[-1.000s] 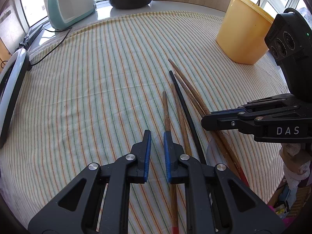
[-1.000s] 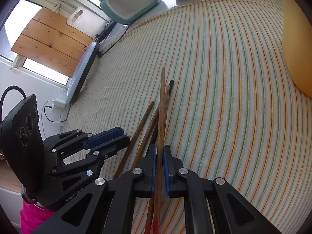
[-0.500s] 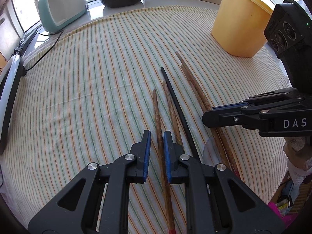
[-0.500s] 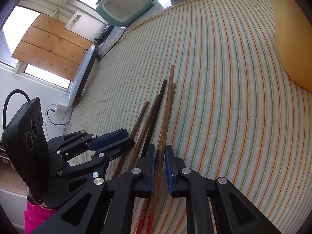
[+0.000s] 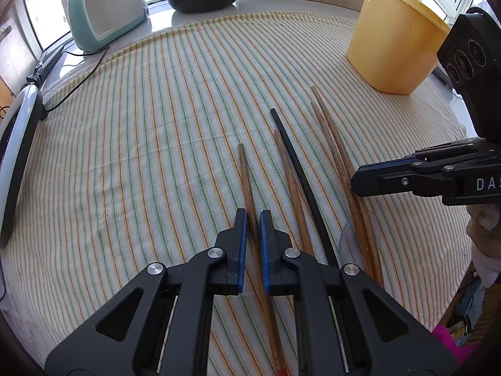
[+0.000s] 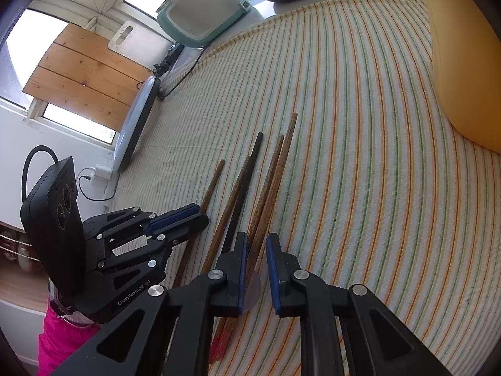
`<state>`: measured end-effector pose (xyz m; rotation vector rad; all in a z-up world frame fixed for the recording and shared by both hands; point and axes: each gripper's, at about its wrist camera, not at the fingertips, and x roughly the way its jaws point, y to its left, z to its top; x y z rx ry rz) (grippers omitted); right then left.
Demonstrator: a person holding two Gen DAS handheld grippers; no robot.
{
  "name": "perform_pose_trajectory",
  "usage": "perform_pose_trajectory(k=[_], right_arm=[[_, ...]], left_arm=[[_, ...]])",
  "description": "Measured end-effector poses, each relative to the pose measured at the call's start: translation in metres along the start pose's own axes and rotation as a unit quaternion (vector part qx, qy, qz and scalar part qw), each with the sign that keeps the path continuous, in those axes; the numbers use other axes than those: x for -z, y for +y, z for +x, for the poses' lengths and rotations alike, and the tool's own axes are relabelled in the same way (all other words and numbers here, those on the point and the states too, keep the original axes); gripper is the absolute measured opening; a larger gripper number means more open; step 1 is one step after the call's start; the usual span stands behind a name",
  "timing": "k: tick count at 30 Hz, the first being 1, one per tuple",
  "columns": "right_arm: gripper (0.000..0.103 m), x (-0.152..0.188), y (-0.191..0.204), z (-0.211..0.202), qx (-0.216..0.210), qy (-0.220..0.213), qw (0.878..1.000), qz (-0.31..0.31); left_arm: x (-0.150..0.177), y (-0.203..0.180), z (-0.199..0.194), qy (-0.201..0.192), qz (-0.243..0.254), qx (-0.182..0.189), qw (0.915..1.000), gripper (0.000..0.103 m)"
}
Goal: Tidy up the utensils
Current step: 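Grasp a wooden chopstick with the left tool while the right tool regrasps a wooden chopstick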
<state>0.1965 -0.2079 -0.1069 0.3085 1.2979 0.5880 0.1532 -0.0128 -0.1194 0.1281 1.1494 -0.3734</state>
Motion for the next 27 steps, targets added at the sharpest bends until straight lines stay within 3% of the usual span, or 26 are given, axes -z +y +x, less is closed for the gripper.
perform_pose_trajectory(k=[8, 16, 22, 27], right_arm=[[0.021, -0.003, -0.009, -0.001, -0.002, -0.003, 1.000, 0.021], [0.021, -0.008, 0.011, 0.005, 0.003, 0.002, 1.000, -0.002], [0.013, -0.013, 0.016, 0.019, 0.033, 0.013, 0.999, -0.007], [0.007, -0.013, 0.014, 0.018, 0.030, 0.013, 0.999, 0.000]], left_arm=[[0.011, -0.005, -0.003, -0.027, 0.010, -0.009, 0.9995, 0.007], [0.010, -0.003, -0.004, -0.025, 0.002, -0.001, 0.9997, 0.007], [0.009, -0.001, -0.004, -0.026, -0.001, 0.003, 0.9996, 0.007], [0.009, 0.000, -0.004, -0.028, -0.001, 0.005, 0.9996, 0.007]])
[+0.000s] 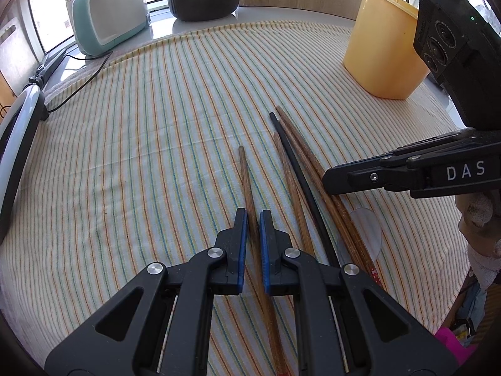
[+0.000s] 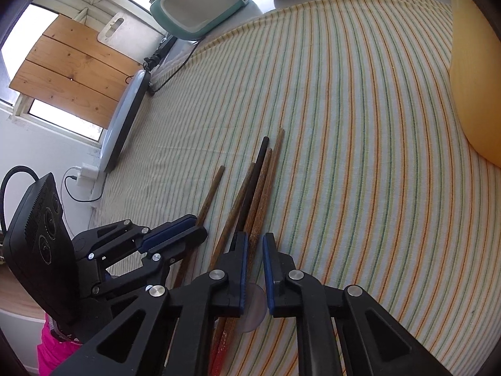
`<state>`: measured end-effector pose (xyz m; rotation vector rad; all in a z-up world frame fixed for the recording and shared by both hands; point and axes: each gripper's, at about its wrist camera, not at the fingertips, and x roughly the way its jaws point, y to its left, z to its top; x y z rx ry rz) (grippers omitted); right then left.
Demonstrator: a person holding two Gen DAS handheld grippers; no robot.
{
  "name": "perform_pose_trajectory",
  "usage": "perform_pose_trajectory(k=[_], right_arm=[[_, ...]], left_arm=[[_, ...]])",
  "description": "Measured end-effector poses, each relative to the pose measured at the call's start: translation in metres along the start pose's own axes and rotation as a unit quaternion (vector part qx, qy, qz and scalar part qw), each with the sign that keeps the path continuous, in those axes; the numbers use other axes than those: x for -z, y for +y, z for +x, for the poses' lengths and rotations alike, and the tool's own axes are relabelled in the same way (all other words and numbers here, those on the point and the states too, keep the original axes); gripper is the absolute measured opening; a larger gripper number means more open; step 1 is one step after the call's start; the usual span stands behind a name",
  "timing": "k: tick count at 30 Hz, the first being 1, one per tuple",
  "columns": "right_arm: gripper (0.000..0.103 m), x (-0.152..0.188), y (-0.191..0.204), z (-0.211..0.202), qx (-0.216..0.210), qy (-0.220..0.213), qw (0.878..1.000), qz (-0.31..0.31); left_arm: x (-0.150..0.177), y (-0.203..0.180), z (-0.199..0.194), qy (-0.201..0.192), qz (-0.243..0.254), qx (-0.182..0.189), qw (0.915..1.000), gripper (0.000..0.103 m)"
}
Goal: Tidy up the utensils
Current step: 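Grasp a wooden chopstick with the left tool while the right tool regrasps a wooden chopstick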
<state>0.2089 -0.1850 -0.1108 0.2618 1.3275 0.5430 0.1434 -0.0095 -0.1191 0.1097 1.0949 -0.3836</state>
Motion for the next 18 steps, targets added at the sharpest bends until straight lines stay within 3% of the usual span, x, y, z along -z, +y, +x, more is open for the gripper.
perform_pose_trajectory(k=[3, 13, 18], right_arm=[[0.005, 0.000, -0.001, -0.001, 0.005, 0.001, 1.000, -0.001], [0.005, -0.012, 0.024, 0.005, 0.092, 0.027, 0.994, -0.044], [0.006, -0.020, 0.029, 0.009, 0.114, 0.041, 0.991, -0.054]], left_arm=[[0.000, 0.000, 0.000, -0.001, -0.001, 0.001, 1.0000, 0.007], [0.000, 0.000, 0.000, 0.002, 0.000, 0.000, 1.0000, 0.007], [0.001, 0.001, 0.001, 0.005, -0.001, 0.002, 1.0000, 0.007]])
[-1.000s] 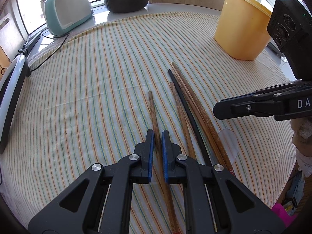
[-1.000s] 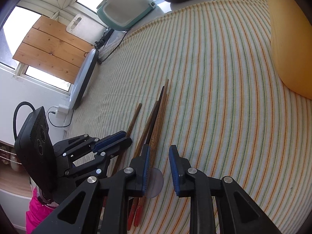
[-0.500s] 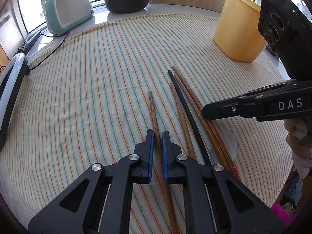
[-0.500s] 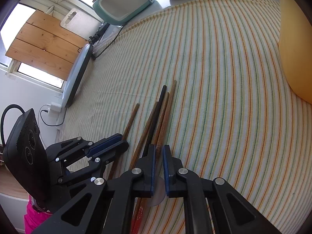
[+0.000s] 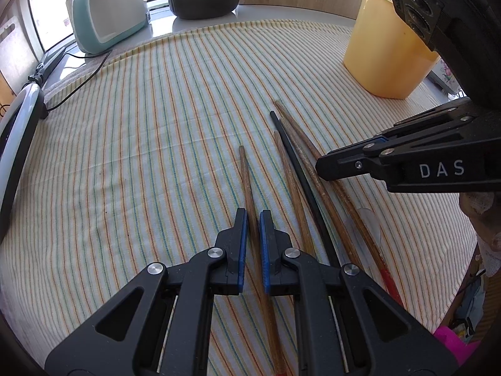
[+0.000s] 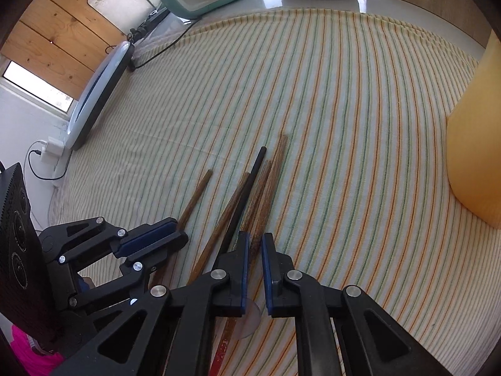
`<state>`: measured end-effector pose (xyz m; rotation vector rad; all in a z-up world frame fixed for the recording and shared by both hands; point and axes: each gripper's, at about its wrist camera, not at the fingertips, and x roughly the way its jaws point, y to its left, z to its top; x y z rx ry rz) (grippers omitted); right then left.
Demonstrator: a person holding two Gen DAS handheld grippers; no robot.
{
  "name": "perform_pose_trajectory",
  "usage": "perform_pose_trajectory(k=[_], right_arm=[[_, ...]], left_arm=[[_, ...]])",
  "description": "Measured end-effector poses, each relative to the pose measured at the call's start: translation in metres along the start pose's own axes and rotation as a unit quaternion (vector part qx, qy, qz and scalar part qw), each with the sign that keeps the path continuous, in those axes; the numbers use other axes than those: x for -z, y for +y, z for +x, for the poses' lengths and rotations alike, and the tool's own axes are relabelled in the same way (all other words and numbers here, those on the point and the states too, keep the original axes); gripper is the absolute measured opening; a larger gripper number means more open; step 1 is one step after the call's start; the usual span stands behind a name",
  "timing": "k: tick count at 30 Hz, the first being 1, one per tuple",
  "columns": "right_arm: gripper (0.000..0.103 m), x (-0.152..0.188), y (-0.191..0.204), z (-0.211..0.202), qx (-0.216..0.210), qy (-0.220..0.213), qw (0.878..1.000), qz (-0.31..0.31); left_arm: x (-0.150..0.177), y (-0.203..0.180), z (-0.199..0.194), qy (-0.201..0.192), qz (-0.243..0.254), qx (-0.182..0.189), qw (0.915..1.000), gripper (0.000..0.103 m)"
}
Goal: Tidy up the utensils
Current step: 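Grasp a wooden chopstick with the left tool while the right tool regrasps a wooden chopstick, then lift both held chopsticks and carry them over the yellow container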
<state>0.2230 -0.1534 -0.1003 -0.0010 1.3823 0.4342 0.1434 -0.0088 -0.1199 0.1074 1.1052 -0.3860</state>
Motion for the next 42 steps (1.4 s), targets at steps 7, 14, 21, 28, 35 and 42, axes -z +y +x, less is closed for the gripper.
perform_pose_trajectory(k=[7, 14, 21, 28, 35, 42], right_arm=[[0.004, -0.006, -0.013, 0.004, -0.007, 0.004, 1.000, 0.027], [0.004, -0.006, -0.010, 0.001, 0.006, -0.018, 1.000, 0.014], [0.004, 0.007, -0.026, -0.028, -0.024, -0.065, 0.997, 0.027], [0.004, 0.020, -0.028, -0.067, -0.030, -0.132, 0.991, 0.021], [0.004, 0.034, -0.025, -0.101, -0.017, -0.199, 0.980, 0.008], [0.004, 0.051, -0.024, -0.127, 0.009, -0.245, 0.969, -0.012]], left_arm=[[-0.008, -0.001, 0.003, 0.028, 0.004, -0.007, 0.9996, 0.007], [-0.019, 0.005, 0.009, 0.028, -0.011, 0.012, 0.9995, 0.005], [-0.019, 0.018, -0.013, -0.015, -0.044, 0.018, 0.9988, 0.004], [-0.032, 0.024, -0.051, -0.073, -0.059, 0.024, 0.9953, 0.004], [-0.041, 0.021, -0.086, -0.125, -0.061, 0.030, 0.9898, 0.004], [-0.046, 0.008, -0.115, -0.161, -0.049, 0.038, 0.9850, 0.004]])
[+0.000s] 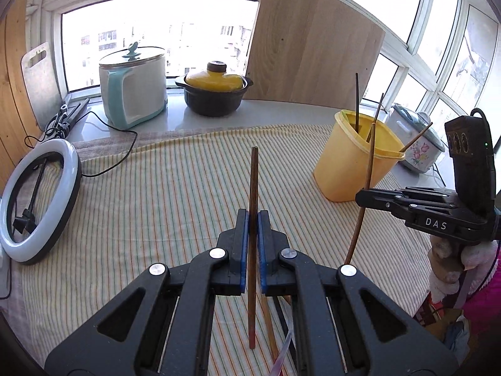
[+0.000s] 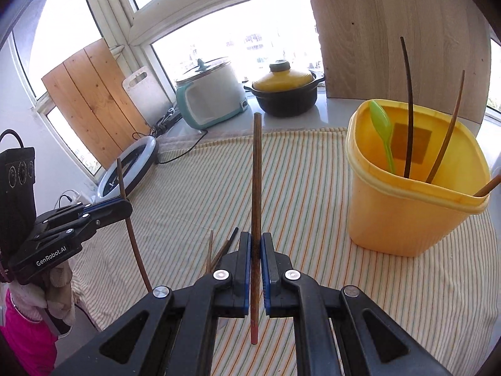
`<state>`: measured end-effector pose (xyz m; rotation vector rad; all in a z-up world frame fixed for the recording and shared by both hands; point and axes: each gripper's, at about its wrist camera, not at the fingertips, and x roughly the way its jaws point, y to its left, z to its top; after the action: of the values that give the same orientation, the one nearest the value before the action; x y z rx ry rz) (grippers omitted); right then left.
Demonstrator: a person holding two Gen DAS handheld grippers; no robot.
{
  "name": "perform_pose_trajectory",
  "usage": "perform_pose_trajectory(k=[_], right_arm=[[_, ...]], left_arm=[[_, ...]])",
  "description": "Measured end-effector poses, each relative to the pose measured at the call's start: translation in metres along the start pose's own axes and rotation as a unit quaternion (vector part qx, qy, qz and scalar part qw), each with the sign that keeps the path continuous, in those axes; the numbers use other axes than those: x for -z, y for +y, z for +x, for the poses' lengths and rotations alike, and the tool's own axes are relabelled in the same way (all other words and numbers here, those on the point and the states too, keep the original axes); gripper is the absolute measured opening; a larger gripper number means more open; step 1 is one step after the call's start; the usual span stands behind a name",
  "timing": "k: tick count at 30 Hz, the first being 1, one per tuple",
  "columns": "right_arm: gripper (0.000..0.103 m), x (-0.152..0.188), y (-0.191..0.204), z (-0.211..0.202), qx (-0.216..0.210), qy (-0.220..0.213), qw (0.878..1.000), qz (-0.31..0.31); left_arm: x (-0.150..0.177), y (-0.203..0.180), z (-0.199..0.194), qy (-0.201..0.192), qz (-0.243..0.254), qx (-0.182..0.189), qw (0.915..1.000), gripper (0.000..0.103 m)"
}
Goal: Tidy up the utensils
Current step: 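Lift both held chopsticks and carry them over the yellow container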
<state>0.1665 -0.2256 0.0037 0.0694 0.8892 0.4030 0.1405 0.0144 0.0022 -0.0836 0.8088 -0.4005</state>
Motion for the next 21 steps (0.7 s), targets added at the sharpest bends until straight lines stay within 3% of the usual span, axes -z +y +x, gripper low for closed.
perform_pose_trajectory(k=[21], right_arm=[[0.004, -0.013, -0.017, -0.101, 0.030, -0.121, 0.992, -0.008]], left_arm=[[-0.049, -0.044, -0.019, -0.069, 0.009, 0.046, 0.9965, 0.004]])
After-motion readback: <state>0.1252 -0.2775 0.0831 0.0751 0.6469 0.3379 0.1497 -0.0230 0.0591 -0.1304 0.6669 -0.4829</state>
